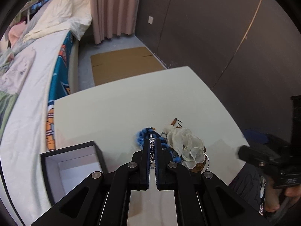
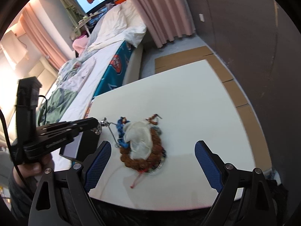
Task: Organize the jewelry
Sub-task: 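Lift the silver chain with the left tool and carry it over the black box, then lower the chain into the black box and open the left tool, then move the left tool back to the pile and grasp the blue beaded strand, then carry the blue strand into the box with the left tool while the right tool grasps the brown bead bracelet, then lower the brown bead bracelet into the black box and open the right tool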
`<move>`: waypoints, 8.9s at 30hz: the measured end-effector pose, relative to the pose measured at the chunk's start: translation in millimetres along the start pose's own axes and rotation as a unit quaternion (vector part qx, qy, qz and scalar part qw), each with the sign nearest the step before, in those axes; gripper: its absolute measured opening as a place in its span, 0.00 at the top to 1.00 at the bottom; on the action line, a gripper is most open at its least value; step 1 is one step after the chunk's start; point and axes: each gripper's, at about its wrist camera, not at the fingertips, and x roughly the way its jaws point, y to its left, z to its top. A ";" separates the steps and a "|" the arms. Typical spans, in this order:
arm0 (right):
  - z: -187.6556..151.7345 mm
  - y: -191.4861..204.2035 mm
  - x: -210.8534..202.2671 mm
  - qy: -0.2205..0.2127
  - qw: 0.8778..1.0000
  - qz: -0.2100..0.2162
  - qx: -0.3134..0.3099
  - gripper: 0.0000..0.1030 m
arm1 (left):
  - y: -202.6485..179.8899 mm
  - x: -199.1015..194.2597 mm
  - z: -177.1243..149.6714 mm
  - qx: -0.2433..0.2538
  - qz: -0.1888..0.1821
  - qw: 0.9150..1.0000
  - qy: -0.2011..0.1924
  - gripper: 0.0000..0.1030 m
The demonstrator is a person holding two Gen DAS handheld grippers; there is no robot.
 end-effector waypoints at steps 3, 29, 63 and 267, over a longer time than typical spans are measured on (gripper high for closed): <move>2.9 3.3 17.5 0.013 1.000 0.005 -0.001 0.15 | 5.2 -15.5 1.8 -0.002 0.003 1.000 -0.013 0.97; 26.5 36.4 -6.1 0.011 0.997 0.021 -0.076 0.97 | 7.1 -128.6 21.2 0.003 0.031 0.990 -0.136 0.96; 60.3 124.7 -58.2 -0.068 0.986 0.086 -0.124 0.97 | 9.8 -273.0 69.4 0.051 0.090 0.957 -0.272 0.97; 21.2 213.4 31.8 0.025 0.987 0.052 -0.153 0.46 | 133.8 -154.9 -78.4 -0.170 0.045 0.976 -0.125 0.21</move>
